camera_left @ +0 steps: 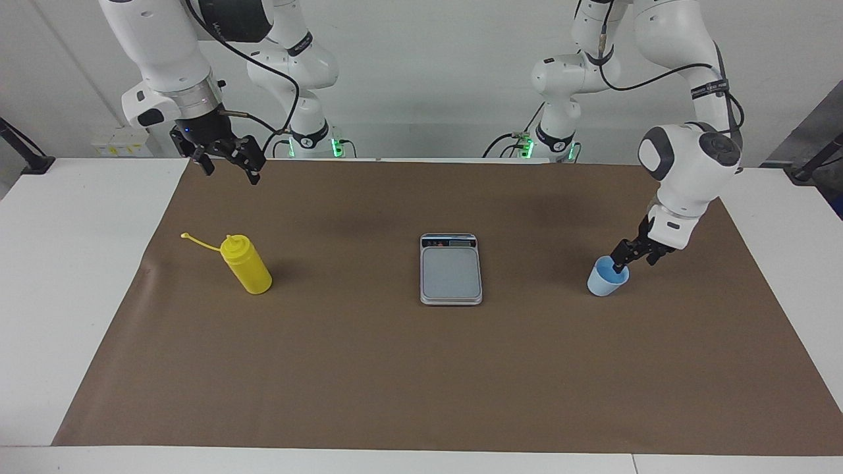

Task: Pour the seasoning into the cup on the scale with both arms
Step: 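Grasp the light blue cup with the left gripper and lift it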

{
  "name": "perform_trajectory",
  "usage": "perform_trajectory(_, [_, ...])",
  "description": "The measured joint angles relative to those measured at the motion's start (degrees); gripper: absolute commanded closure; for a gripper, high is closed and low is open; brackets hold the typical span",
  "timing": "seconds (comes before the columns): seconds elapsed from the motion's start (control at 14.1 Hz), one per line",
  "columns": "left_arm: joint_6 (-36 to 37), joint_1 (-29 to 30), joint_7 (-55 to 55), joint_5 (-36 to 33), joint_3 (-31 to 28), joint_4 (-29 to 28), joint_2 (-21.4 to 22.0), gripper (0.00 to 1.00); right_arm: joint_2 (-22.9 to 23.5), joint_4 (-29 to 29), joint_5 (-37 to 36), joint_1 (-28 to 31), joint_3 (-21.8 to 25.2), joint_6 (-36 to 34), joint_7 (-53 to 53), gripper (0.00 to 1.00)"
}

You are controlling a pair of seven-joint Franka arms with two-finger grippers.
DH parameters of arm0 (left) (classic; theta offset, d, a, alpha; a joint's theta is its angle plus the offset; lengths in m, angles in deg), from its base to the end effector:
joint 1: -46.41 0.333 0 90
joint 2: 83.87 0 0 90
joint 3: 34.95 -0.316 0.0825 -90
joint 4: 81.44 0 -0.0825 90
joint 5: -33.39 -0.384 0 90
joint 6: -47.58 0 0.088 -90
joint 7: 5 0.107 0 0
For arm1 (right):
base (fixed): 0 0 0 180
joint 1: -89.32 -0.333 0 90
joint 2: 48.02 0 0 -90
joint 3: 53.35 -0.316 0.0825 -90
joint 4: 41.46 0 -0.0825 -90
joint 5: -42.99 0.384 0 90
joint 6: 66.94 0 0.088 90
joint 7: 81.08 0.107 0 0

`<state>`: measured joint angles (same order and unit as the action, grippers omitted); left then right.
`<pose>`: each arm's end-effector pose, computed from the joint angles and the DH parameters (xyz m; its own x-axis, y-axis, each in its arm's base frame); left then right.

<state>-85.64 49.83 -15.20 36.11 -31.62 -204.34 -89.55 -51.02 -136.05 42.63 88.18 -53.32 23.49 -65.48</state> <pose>0.5614 0.0004 0.3649 0.9749 0.2111 0.0714 0.2073 -0.9766 0.0564 0.5377 0.0097 0.6159 0.9680 -0.2502 -0.0178 -0.2500 -0.9682 0.0115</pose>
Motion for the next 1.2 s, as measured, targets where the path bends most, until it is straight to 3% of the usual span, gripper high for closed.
perform_trajectory(0.14, [-0.61,-0.24,-0.42,0.0,0.16,-0.39,-0.9,0.0,0.0,0.0,0.0,0.0,0.0,0.0,0.0,0.0])
perform_trajectory(0.28, [-1.08,-0.29,-0.62,0.0,0.22,-0.54,-1.6,0.43,0.0,0.0,0.0,0.0,0.0,0.0,0.0,0.0])
perform_trajectory(0.5, [-1.68,-0.42,-1.54,0.01,0.24,-0.54,-2.04,0.89,0.0,0.0,0.0,0.0,0.0,0.0,0.0,0.0])
perform_trajectory(0.57, [-1.75,-0.48,-1.7,0.01,0.24,-0.54,-2.04,1.0,0.0,0.0,0.0,0.0,0.0,0.0,0.0,0.0])
perform_trajectory(0.92, [-1.42,-0.88,-1.8,0.05,0.24,0.55,-2.04,1.0,0.0,0.0,0.0,0.0,0.0,0.0,0.0,0.0])
perform_trajectory(1.2, [2.48,-1.08,-2.57,0.19,0.37,7.19,-2.01,1.0,0.0,0.0,0.0,0.0,0.0,0.0,0.0,0.0])
